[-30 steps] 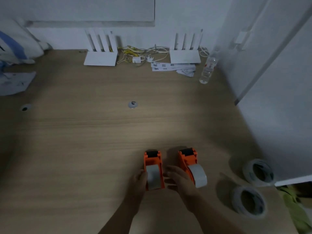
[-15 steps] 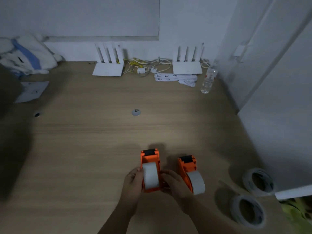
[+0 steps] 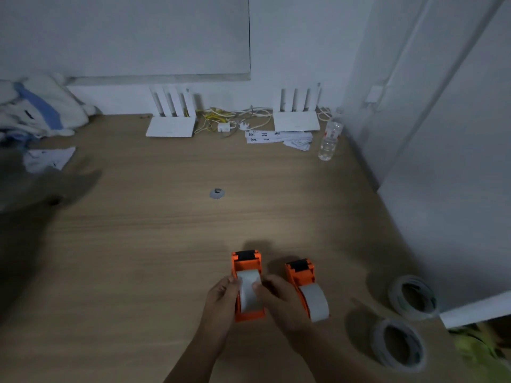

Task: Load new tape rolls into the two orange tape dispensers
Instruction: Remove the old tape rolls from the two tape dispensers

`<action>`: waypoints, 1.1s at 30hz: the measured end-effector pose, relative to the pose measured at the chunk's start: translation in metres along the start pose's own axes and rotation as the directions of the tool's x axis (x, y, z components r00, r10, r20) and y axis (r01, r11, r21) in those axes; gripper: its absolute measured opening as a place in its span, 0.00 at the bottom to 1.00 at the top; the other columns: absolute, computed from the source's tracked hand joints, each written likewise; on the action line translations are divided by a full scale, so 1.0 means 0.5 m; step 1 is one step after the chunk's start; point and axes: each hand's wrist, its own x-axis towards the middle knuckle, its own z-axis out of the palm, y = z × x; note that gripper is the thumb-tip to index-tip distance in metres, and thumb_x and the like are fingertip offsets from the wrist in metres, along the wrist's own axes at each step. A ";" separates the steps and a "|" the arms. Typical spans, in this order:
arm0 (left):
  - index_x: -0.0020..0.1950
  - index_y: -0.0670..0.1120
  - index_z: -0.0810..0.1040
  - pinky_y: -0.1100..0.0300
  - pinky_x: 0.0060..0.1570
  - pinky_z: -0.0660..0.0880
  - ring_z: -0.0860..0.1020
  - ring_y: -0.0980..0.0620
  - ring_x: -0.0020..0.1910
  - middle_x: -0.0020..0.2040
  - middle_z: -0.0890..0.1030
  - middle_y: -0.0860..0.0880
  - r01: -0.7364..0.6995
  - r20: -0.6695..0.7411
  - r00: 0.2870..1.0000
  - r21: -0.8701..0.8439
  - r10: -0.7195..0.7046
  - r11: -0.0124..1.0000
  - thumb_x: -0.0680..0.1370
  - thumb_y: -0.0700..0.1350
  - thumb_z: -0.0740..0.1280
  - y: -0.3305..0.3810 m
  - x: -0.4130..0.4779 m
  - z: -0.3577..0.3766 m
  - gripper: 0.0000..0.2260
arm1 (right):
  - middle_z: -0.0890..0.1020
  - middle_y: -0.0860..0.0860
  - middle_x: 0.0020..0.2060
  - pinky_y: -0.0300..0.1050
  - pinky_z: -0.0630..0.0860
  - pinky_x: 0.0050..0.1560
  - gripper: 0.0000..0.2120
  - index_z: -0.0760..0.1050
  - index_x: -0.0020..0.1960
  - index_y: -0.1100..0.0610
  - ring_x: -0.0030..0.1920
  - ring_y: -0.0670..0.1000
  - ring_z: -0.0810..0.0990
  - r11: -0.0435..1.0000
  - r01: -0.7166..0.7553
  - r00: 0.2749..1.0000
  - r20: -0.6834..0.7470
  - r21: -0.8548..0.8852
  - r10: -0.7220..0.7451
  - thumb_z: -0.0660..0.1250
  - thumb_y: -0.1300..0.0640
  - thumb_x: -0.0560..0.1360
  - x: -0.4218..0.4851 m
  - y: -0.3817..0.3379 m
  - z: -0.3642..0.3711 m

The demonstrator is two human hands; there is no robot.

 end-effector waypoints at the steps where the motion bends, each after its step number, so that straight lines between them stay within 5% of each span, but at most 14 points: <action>1: 0.43 0.40 0.84 0.50 0.48 0.76 0.80 0.43 0.42 0.41 0.85 0.38 0.006 0.000 1.000 0.004 -0.006 1.000 0.80 0.41 0.60 -0.002 0.000 -0.001 0.14 | 0.83 0.51 0.40 0.41 0.76 0.43 0.08 0.81 0.46 0.60 0.42 0.47 0.81 0.999 0.013 1.000 -0.003 -0.032 -0.013 0.67 0.55 0.77 0.001 0.000 0.000; 6: 0.46 0.38 0.83 0.51 0.46 0.77 0.82 0.42 0.40 0.41 0.85 0.36 0.032 -0.018 0.999 0.002 -0.032 0.999 0.80 0.41 0.60 -0.005 0.011 -0.001 0.14 | 0.80 0.48 0.35 0.36 0.75 0.37 0.10 0.79 0.42 0.62 0.36 0.44 0.79 0.993 0.013 0.999 -0.038 -0.121 -0.018 0.69 0.54 0.75 0.006 0.005 -0.012; 13: 0.43 0.38 0.80 0.53 0.44 0.73 0.76 0.45 0.41 0.40 0.80 0.38 -0.002 -0.083 0.997 -0.050 -0.002 0.999 0.80 0.40 0.60 -0.001 0.037 0.004 0.12 | 0.81 0.54 0.34 0.47 0.73 0.34 0.08 0.79 0.42 0.60 0.34 0.51 0.78 0.998 0.024 0.991 -0.133 -0.052 -0.031 0.71 0.54 0.71 0.022 -0.031 -0.084; 18: 0.42 0.41 0.78 0.55 0.39 0.70 0.73 0.48 0.36 0.37 0.76 0.42 0.010 -0.076 0.997 -0.047 -0.014 0.999 0.81 0.41 0.59 -0.002 0.046 0.004 0.11 | 0.79 0.49 0.32 0.33 0.72 0.32 0.06 0.80 0.41 0.60 0.31 0.42 0.76 0.955 0.022 0.956 -0.272 -0.295 -0.106 0.68 0.59 0.75 0.057 -0.085 -0.209; 20: 0.42 0.42 0.78 0.54 0.39 0.69 0.72 0.48 0.38 0.38 0.75 0.41 0.005 -0.064 0.998 -0.024 -0.007 1.000 0.81 0.41 0.59 -0.008 0.048 0.006 0.11 | 0.80 0.49 0.33 0.39 0.72 0.35 0.05 0.79 0.41 0.56 0.34 0.46 0.78 0.821 -0.042 0.930 -0.322 -0.570 -0.176 0.68 0.57 0.75 0.078 -0.084 -0.270; 22: 0.41 0.43 0.79 0.54 0.39 0.68 0.70 0.48 0.39 0.38 0.74 0.40 0.004 -0.063 0.998 -0.003 -0.004 1.000 0.80 0.42 0.60 -0.016 0.050 0.007 0.11 | 0.81 0.52 0.35 0.42 0.71 0.38 0.06 0.78 0.43 0.54 0.37 0.52 0.79 0.542 -0.120 0.944 -0.265 -0.832 -0.198 0.66 0.53 0.75 0.097 -0.077 -0.322; 25: 0.40 0.44 0.79 0.53 0.40 0.67 0.69 0.47 0.38 0.38 0.73 0.41 0.007 -0.071 0.997 0.026 -0.005 1.000 0.78 0.44 0.63 -0.023 0.051 0.004 0.09 | 0.84 0.53 0.44 0.42 0.69 0.38 0.07 0.76 0.50 0.52 0.42 0.56 0.80 0.194 -0.118 0.966 -0.158 -0.974 -0.204 0.61 0.52 0.76 0.123 -0.055 -0.375; 30: 0.40 0.43 0.76 0.56 0.35 0.67 0.68 0.48 0.36 0.35 0.71 0.42 0.007 -0.066 0.998 0.047 -0.004 0.999 0.80 0.42 0.60 -0.033 0.060 0.010 0.10 | 0.82 0.53 0.56 0.48 0.77 0.46 0.15 0.75 0.61 0.50 0.53 0.58 0.81 0.035 -0.138 0.975 -0.142 -0.990 -0.173 0.59 0.57 0.76 0.171 0.013 -0.418; 33: 0.41 0.43 0.76 0.57 0.33 0.66 0.68 0.49 0.35 0.35 0.70 0.42 -0.002 -0.089 0.996 0.083 0.009 0.997 0.80 0.43 0.61 -0.037 0.066 0.011 0.10 | 0.82 0.53 0.56 0.49 0.76 0.48 0.13 0.77 0.57 0.52 0.55 0.57 0.81 -0.011 -0.175 0.981 -0.173 -0.985 -0.094 0.58 0.60 0.76 0.189 0.046 -0.425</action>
